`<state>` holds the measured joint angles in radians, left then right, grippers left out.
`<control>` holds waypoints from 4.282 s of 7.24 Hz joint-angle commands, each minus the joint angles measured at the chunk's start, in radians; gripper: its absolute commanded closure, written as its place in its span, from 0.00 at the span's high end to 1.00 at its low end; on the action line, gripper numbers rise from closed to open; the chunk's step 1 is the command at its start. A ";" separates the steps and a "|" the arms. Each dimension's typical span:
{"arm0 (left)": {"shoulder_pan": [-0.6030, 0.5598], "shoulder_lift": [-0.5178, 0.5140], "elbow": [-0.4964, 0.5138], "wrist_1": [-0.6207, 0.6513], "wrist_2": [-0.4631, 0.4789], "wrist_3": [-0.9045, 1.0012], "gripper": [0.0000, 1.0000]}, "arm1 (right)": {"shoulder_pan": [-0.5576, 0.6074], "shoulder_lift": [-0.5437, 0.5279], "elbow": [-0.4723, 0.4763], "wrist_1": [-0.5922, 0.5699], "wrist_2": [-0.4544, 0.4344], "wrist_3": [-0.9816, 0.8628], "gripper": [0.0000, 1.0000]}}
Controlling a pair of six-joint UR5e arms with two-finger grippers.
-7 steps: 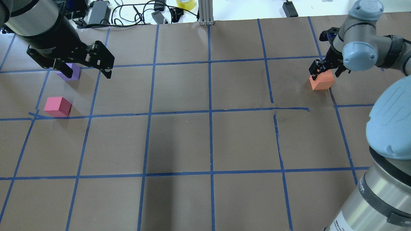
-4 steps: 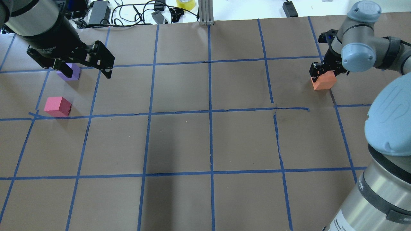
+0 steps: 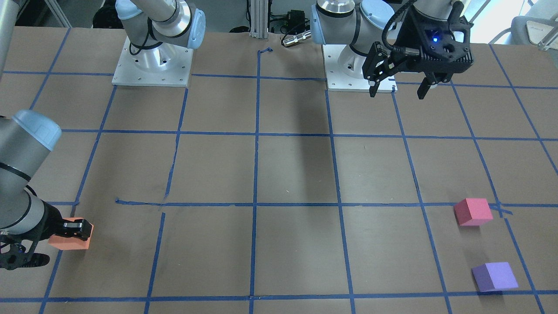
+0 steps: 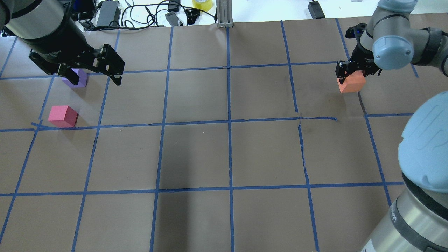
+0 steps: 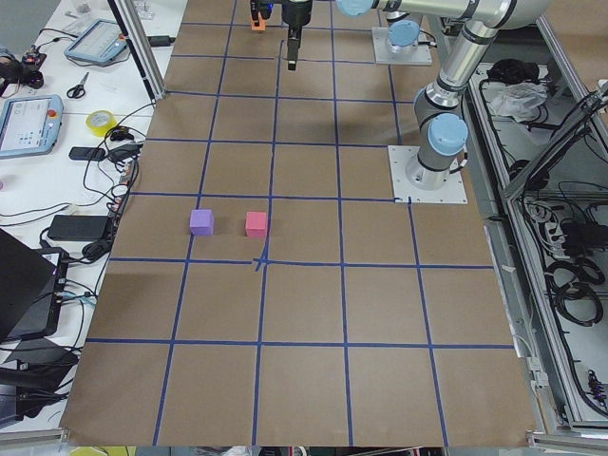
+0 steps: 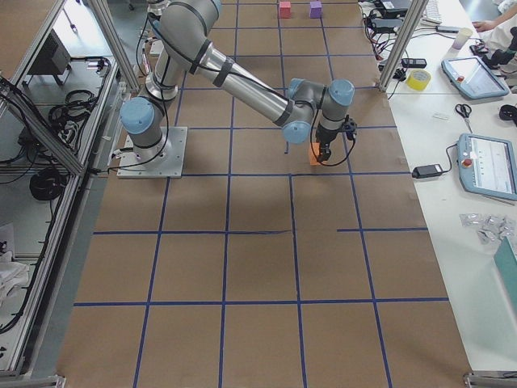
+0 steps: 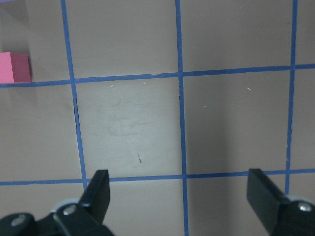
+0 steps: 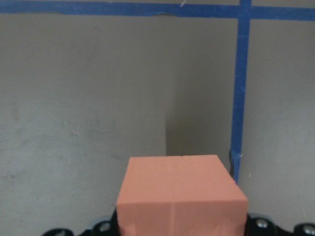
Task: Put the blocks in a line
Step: 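Carry the orange cube with the right gripper toward the table center, then set the orange cube down, open the right gripper and raise it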
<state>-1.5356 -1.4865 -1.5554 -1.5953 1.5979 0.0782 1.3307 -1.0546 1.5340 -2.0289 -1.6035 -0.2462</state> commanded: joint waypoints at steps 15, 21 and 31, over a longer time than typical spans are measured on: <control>-0.001 0.003 0.003 -0.041 0.008 0.072 1.00 | 0.616 0.228 -0.215 -0.068 0.111 0.654 0.21; 0.002 0.005 0.012 -0.041 0.007 0.083 1.00 | 0.622 0.159 -0.215 -0.060 0.108 0.659 1.00; -0.118 -0.248 -0.035 0.322 -0.013 -0.119 1.00 | 0.329 -0.370 -0.135 0.568 0.019 0.137 1.00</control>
<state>-1.6255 -1.6731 -1.5852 -1.3537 1.5812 -0.0067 1.6669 -1.3696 1.3668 -1.5439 -1.5752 -0.0463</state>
